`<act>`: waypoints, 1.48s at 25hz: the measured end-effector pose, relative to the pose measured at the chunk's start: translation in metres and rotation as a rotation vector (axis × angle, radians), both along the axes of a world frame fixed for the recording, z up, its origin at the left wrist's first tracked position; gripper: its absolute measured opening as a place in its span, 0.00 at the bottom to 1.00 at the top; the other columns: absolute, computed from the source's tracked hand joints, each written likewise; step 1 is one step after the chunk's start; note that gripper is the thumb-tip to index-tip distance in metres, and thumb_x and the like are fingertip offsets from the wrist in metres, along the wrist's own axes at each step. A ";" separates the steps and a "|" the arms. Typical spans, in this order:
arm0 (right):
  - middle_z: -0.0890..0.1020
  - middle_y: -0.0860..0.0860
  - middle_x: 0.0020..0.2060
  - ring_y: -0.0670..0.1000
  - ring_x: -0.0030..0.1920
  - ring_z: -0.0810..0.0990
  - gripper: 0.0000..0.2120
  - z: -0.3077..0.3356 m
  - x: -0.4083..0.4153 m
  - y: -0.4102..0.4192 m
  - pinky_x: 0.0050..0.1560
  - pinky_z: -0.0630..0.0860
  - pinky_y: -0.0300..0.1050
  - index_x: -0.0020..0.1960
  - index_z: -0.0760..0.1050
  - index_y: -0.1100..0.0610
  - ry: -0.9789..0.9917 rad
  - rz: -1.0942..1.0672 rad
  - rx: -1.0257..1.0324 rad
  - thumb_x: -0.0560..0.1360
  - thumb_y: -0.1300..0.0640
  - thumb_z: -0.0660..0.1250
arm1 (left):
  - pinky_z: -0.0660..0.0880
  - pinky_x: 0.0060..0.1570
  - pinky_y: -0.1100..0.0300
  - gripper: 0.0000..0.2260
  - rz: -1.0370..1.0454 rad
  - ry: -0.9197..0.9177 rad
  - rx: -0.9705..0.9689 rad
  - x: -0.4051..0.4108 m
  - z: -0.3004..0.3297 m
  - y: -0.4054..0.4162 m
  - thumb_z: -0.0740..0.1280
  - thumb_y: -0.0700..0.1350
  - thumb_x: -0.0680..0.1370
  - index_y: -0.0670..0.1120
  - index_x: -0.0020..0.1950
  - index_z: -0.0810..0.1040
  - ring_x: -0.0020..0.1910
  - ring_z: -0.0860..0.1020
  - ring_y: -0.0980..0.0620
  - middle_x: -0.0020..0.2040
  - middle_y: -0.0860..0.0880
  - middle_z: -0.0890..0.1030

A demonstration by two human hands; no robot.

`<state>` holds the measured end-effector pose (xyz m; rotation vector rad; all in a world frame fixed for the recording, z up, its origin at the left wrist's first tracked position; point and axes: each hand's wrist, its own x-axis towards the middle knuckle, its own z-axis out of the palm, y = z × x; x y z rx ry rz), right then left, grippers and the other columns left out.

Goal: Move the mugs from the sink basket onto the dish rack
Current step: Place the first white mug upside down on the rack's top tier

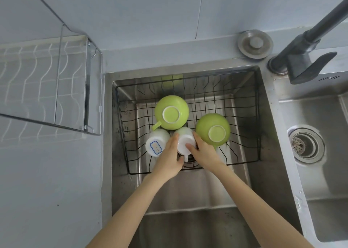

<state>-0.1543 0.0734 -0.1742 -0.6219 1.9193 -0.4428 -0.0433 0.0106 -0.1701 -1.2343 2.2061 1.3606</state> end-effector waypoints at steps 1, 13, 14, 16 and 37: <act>0.75 0.59 0.64 0.60 0.63 0.74 0.27 0.000 0.000 0.000 0.61 0.71 0.48 0.75 0.53 0.55 0.006 -0.006 -0.002 0.79 0.53 0.57 | 0.65 0.63 0.60 0.30 -0.007 -0.001 0.002 0.002 -0.001 0.000 0.59 0.36 0.76 0.45 0.75 0.49 0.68 0.67 0.47 0.74 0.46 0.60; 0.81 0.61 0.55 0.58 0.48 0.83 0.17 0.055 0.000 0.020 0.51 0.80 0.48 0.66 0.68 0.58 -0.193 -0.252 -0.141 0.78 0.58 0.57 | 0.64 0.66 0.56 0.29 -0.072 0.234 -0.216 0.015 0.027 0.003 0.66 0.37 0.73 0.51 0.71 0.61 0.66 0.65 0.48 0.69 0.50 0.66; 0.81 0.61 0.54 0.58 0.49 0.83 0.17 0.065 0.002 0.024 0.52 0.80 0.49 0.66 0.68 0.58 -0.185 -0.243 -0.153 0.78 0.58 0.57 | 0.64 0.65 0.58 0.29 -0.060 0.249 -0.220 0.017 0.034 0.005 0.67 0.38 0.73 0.52 0.71 0.62 0.66 0.64 0.49 0.68 0.50 0.66; 0.83 0.60 0.53 0.57 0.50 0.84 0.16 0.087 0.005 0.032 0.54 0.80 0.49 0.65 0.68 0.56 -0.145 -0.204 -0.178 0.78 0.57 0.57 | 0.65 0.65 0.60 0.29 -0.061 0.297 -0.242 0.021 0.047 0.011 0.69 0.39 0.72 0.52 0.70 0.63 0.66 0.64 0.52 0.67 0.52 0.66; 0.75 0.49 0.57 0.45 0.56 0.74 0.25 0.170 0.043 0.093 0.57 0.71 0.35 0.65 0.69 0.52 0.156 0.191 -0.595 0.70 0.58 0.71 | 0.74 0.50 0.73 0.27 0.285 0.637 -0.153 0.087 0.150 0.072 0.74 0.44 0.68 0.67 0.54 0.64 0.57 0.72 0.66 0.56 0.69 0.71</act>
